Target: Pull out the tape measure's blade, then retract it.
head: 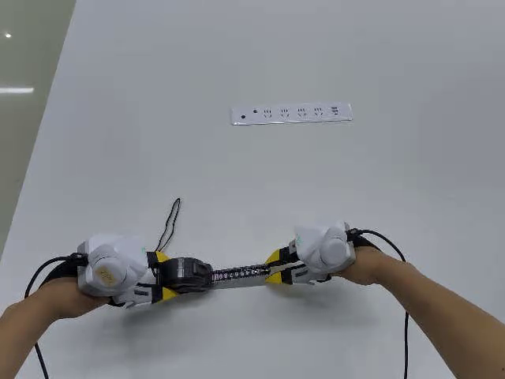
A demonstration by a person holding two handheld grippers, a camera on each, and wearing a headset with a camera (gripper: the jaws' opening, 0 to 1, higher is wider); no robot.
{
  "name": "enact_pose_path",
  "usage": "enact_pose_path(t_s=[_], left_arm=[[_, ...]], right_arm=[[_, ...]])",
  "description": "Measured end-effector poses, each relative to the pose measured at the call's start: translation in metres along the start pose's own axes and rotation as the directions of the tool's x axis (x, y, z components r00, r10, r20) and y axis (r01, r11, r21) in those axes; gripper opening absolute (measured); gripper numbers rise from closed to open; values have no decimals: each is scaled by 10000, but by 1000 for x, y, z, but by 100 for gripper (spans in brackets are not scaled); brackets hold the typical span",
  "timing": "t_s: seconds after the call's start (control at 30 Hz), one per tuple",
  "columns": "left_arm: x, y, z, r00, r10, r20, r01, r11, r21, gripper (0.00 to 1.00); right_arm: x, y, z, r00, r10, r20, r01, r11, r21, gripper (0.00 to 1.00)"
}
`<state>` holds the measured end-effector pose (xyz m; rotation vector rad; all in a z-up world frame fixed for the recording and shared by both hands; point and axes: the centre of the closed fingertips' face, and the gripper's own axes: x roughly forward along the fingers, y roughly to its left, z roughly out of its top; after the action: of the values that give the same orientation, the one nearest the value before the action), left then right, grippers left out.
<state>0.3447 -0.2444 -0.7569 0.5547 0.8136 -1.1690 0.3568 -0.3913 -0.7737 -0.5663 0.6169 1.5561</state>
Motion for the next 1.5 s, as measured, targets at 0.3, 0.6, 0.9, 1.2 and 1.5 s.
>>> enact_pose_path(t_s=[0.3,0.6,0.9,1.2,1.5], left_arm=[[0,0,0,10000,-4,0,4,10000,-16,27],[0,0,-1,10000,9,-11,-9,10000,-24,27],[0,0,0,10000,27,-14,-27,10000,14,27],[0,0,0,10000,35,-8,-35,10000,12,27],[0,0,1,10000,15,-32,-15,10000,22,27]], right_arm=[[-2,0,-1,10000,55,73,-55,10000,31,10],[-7,0,-4,9999,51,107,-52,9999,125,10],[-11,0,-9,10000,8,38,-8,10000,9,10],[-16,0,-14,10000,-9,-10,9,10000,73,10],[-20,0,-16,10000,-15,-27,15,9999,136,10]])
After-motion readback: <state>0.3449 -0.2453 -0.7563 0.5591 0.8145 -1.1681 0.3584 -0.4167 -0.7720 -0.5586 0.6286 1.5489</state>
